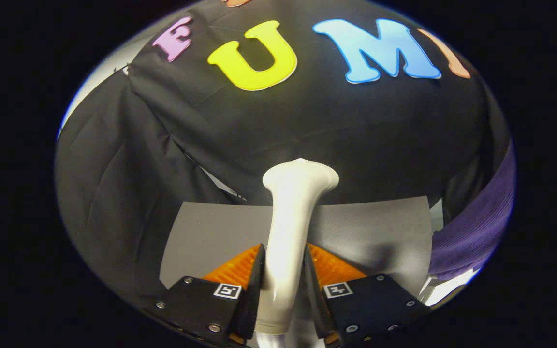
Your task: Iron the clothes twice with a garment steamer, once on the left side and once on the right side.
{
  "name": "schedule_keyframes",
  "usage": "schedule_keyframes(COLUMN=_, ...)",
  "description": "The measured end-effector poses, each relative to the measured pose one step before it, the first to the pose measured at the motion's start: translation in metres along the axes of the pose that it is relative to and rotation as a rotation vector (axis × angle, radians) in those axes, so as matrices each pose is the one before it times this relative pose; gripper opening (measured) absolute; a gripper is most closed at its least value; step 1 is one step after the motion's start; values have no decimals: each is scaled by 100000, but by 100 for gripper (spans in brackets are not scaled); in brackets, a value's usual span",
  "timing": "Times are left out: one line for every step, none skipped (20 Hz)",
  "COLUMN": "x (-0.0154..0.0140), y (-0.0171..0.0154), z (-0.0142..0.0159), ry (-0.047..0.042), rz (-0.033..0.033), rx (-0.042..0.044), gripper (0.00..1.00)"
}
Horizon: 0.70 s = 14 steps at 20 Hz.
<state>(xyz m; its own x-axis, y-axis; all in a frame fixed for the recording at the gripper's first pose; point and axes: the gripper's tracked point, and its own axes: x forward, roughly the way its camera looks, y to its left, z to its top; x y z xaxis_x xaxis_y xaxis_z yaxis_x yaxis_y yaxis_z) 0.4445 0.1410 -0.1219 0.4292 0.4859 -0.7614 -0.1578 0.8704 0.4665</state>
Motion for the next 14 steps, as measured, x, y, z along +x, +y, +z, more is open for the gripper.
schedule_keyframes(x=67, y=-103, z=90, ry=189, rz=925, rx=22, gripper=45)
schedule_keyframes(x=-378, y=46, z=275, ry=-999, rz=889, rx=1053, gripper=41)
schedule_keyframes(x=-109, y=37, z=-19, ry=-2499, rz=695, rx=727, gripper=39)
schedule_keyframes(x=-179, y=223, z=139, ry=-1366, rz=1263, rx=-1427, gripper=37)
schedule_keyframes(x=-362, y=203, z=72, ry=-2161, rz=1404, rx=-1131, gripper=36)
schedule_keyframes(x=-378, y=354, z=-10, ry=-1053, rz=1047, rx=-1171, gripper=36)
schedule_keyframes(x=-602, y=427, z=-204, ry=-1841, rz=437, rx=-1946, gripper=36)
schedule_keyframes(x=-753, y=330, z=120, ry=-2348, rz=101, rx=-2297, gripper=36)
schedule_keyframes(x=-1076, y=238, z=-167, ry=-1620, rz=-270, rx=-2042, gripper=36)
schedule_keyframes(x=-996, y=242, z=66, ry=-2007, rz=-365, rx=-1959, gripper=36)
schedule_keyframes(x=-798, y=349, z=-102, ry=-2585, rz=-289, rx=-999, gripper=36)
schedule_keyframes(x=-1012, y=103, z=-88, ry=-1346, rz=-300, rx=-1030, gripper=36)
schedule_keyframes(x=-1071, y=-156, z=-230, ry=-1522, rz=-93, rx=-1148, gripper=36)
schedule_keyframes(x=-985, y=-63, z=-282, ry=-1456, rz=-571, rx=-955, gripper=36)
